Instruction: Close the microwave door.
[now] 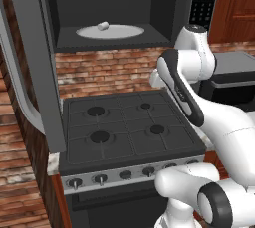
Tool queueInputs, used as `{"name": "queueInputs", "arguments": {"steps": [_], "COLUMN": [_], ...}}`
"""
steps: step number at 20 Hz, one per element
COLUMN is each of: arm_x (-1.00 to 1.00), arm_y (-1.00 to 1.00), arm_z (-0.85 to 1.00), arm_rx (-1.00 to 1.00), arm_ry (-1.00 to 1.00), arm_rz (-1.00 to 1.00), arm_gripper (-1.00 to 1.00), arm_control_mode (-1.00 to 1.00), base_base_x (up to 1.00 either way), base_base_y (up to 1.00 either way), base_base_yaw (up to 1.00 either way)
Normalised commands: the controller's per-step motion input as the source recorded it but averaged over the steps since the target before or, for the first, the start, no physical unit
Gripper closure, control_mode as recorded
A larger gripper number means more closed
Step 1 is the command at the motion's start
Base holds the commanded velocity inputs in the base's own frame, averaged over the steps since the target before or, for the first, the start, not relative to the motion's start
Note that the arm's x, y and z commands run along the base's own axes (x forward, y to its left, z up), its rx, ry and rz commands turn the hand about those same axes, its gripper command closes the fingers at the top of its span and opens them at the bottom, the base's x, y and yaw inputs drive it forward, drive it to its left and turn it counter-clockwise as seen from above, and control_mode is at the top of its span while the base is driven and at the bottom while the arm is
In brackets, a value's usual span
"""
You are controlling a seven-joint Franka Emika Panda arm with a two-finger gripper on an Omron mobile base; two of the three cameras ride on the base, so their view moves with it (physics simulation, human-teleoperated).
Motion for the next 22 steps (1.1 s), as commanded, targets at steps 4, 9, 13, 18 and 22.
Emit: {"name": "queueInputs", "arguments": {"steps": [4,9,13,18,22], "arm_x": [-0.30,-0.83,-0.87,-0.72,-0.68], "arm_y": [-0.05,0.00,0.00,0.05,0.24], "arm_z": [-0.03,0.00,0.02,0.39,0.51], "arm_rx": [0.00,0.00,0.00,0.00,0.00], "arm_ry": [0.03,0.00,-0.03,-0.22,-0.26], "arm_rz": [0.01,0.05,0.11,0.01,0.00], "arm_gripper": [-1.00,-1.00,-1.00,-1.00,-1.00], "arm_control_mode": [-1.00,-1.00,-1.00,-1.00,-1.00], "base_base_x": [0.00,0.00,0.00,0.00,0.00], "base_base_y": [0.00,0.00,0.00,0.00,0.00], "base_base_yaw": [0.00,0.00,0.00,0.00,0.00]}}
